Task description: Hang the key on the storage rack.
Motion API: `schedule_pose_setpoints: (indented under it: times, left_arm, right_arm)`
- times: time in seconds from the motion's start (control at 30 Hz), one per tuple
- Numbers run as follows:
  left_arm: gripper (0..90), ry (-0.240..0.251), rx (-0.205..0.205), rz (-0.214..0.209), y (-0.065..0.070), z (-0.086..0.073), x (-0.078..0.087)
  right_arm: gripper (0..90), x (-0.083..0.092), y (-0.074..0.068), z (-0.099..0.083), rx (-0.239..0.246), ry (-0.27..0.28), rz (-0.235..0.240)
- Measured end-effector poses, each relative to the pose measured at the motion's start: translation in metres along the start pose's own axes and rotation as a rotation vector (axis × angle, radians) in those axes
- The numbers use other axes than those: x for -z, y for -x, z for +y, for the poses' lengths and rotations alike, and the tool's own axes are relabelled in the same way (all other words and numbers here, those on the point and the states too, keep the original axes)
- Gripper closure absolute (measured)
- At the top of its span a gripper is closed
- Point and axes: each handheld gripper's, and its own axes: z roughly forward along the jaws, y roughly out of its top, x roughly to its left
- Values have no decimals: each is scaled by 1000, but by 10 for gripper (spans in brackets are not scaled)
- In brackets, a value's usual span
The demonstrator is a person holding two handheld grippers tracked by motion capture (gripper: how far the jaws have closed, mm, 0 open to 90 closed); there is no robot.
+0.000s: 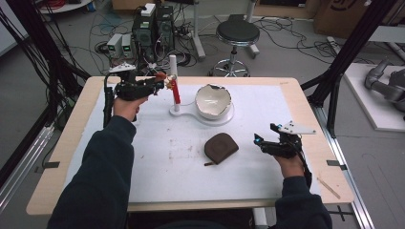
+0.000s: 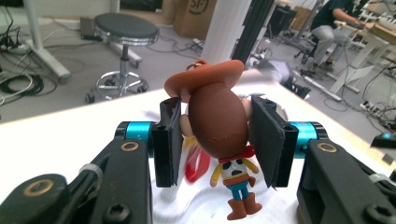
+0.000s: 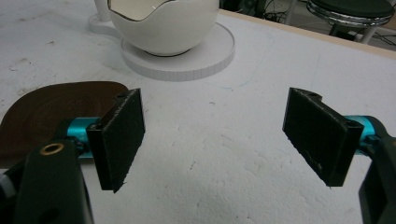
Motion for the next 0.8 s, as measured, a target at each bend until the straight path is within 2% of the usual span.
schedule_pose_setpoints:
  times: [0.1,0.13,0.2,0.33,0.4,0.5,0.63,0.7,0.8]
  left_arm:
    - [545,-18,-10,48,-4,-16,5]
    - [533,-6,-6,59,-6,-21,7]
    - [457,2,7,70,-10,-32,11]
    - [387,-2,16,44,-11,-55,19]
    - [306,-18,-9,52,-9,-68,25]
    - [204,5,-55,75,-6,-89,35]
    - [190,45,-98,95,-1,-108,48]
    - [190,61,-99,87,1,-114,52]
    - [190,48,-108,77,3,-119,54]
  right_arm:
    - [212,-1,0,0,2,-4,2]
    - [212,-1,0,0,1,-5,2]
    - [212,-1,-1,0,2,-3,1]
    - [212,-2,-1,0,1,-6,1]
    - [212,-2,-1,0,-6,-12,4]
    - [212,-4,-1,1,-5,-13,8]
    - [212,-7,-1,1,-10,-25,14]
    - [212,-9,-1,1,-12,-28,14]
    - [211,-12,-1,2,-17,-30,15]
